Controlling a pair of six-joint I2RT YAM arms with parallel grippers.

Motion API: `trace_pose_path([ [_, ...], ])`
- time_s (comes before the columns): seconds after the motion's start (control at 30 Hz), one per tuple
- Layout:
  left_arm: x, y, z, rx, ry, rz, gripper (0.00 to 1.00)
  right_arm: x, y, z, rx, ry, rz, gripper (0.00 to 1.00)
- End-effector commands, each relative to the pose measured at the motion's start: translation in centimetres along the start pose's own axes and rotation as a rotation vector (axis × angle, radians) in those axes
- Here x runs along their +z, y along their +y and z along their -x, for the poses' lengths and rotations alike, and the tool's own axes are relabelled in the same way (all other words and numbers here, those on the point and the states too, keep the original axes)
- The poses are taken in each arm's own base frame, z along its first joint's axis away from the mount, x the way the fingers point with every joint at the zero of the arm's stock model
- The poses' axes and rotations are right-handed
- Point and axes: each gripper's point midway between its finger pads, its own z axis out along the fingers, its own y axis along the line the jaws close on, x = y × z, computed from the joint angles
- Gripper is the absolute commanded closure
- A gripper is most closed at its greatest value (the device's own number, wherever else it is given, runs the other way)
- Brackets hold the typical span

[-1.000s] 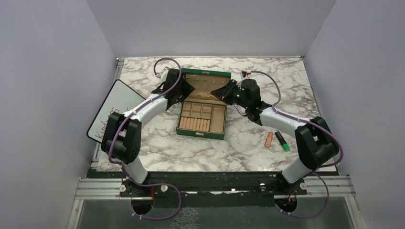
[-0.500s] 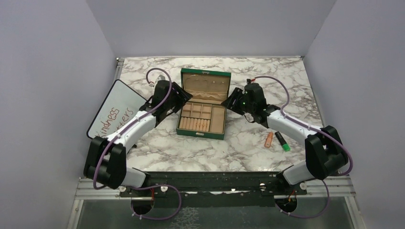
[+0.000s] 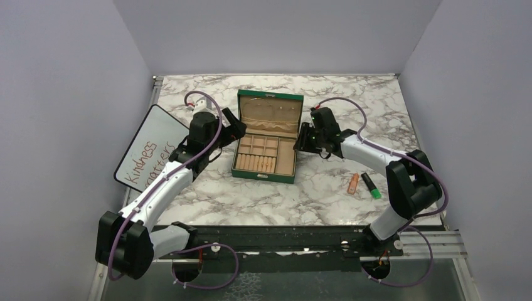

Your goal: Organize the mixed jewelry

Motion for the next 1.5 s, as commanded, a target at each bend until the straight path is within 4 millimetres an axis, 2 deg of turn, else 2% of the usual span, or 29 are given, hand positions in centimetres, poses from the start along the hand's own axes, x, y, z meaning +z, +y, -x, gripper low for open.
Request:
trace_pose_path([
  [0.0, -0.8, 0.7, 1.9, 0.135, -0.048, 0.049, 0.01, 0.2, 1.0, 0.8, -0.058, 0.007, 0.032, 0.62],
  [0.33, -1.0, 0.0, 1.3, 0.167, -0.021, -0.007, 0.01, 1.7, 1.6, -0.4, -0.119, 0.078, 0.046, 0.75],
  [0.47, -1.0, -0.2, 1.0, 0.162, -0.017, -0.03, 0.01, 2.1, 2.4, -0.8, -0.125, 0.089, 0.086, 0.86],
  [0.53, -1.0, -0.3, 1.0, 0.163, -0.017, -0.033, 0.01, 2.3, 2.9, -0.8, -0.133, 0.096, 0.11, 0.89],
  [0.73, -1.1, -0.4, 0.9, 0.169, -0.015, -0.042, 0.01, 2.6, 4.2, -0.1, -0.159, 0.086, 0.171, 0.88],
  [0.83, -1.2, -0.4, 0.9, 0.171, -0.013, -0.043, 0.01, 2.2, 3.9, 0.7, -0.136, 0.057, 0.127, 0.83],
  [0.9, -1.2, -0.3, 0.9, 0.172, -0.013, -0.041, 0.01, 1.4, 3.5, 1.5, -0.129, 0.018, 0.094, 0.74],
  [1.0, -1.2, -0.3, 0.8, 0.181, -0.01, -0.042, 0.01, -0.1, 1.6, 3.1, -0.094, -0.079, -0.012, 0.6],
  [1.13, -1.1, -0.4, 0.6, 0.181, -0.004, -0.051, 0.01, -2.0, -1.9, 4.3, -0.027, -0.164, -0.109, 0.56],
  [1.37, -1.0, -0.5, 0.4, 0.17, 0.0, -0.061, 0.01, -3.2, -8.4, 2.8, 0.038, -0.138, -0.32, 0.57],
  [1.47, -1.0, -0.3, 0.3, 0.165, 0.001, -0.058, 0.01, -3.3, -10.5, 2.1, 0.04, -0.113, -0.378, 0.57],
])
